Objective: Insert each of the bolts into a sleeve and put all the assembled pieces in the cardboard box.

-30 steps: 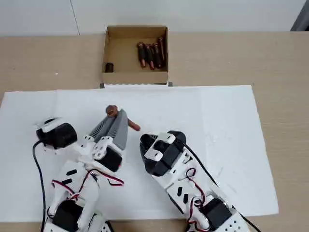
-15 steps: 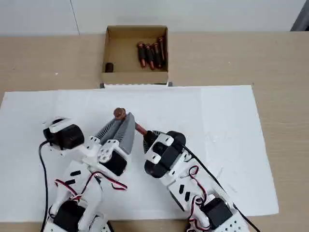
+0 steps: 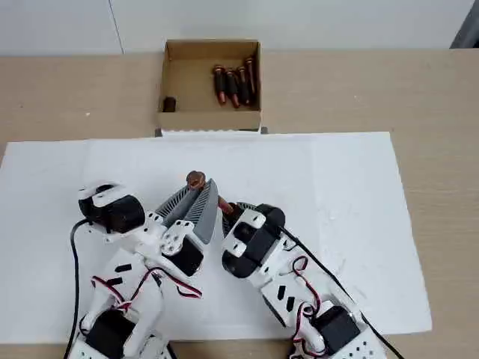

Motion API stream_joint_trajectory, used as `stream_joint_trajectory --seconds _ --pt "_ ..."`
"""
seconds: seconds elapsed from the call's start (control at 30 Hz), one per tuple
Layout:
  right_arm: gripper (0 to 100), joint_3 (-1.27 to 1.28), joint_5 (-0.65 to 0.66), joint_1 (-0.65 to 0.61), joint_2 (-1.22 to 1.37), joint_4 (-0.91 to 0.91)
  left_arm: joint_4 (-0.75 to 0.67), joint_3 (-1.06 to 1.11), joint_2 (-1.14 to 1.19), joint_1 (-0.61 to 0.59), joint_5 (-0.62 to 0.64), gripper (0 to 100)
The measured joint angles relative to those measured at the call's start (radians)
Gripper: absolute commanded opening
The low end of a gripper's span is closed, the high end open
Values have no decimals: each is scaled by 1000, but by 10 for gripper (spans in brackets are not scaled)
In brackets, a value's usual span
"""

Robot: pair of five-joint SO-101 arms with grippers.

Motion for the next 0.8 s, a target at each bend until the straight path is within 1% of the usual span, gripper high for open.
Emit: stream_joint_trajectory --seconds 0.43,0.6,0.67,0.73,0.8 --pt "3 2 6 -2 0 2 -3 86 -6 20 -3 7" --pt "3 2 6 2 0 2 -2 130 -3 84 -11 9" --pt "3 0 6 3 0 2 -2 149 -3 100 -11 50" --pt "3 2 6 3 2 2 -3 167 -6 100 -17 114" --pt "3 3 6 3 2 2 -8 184 -9 100 -55 156"
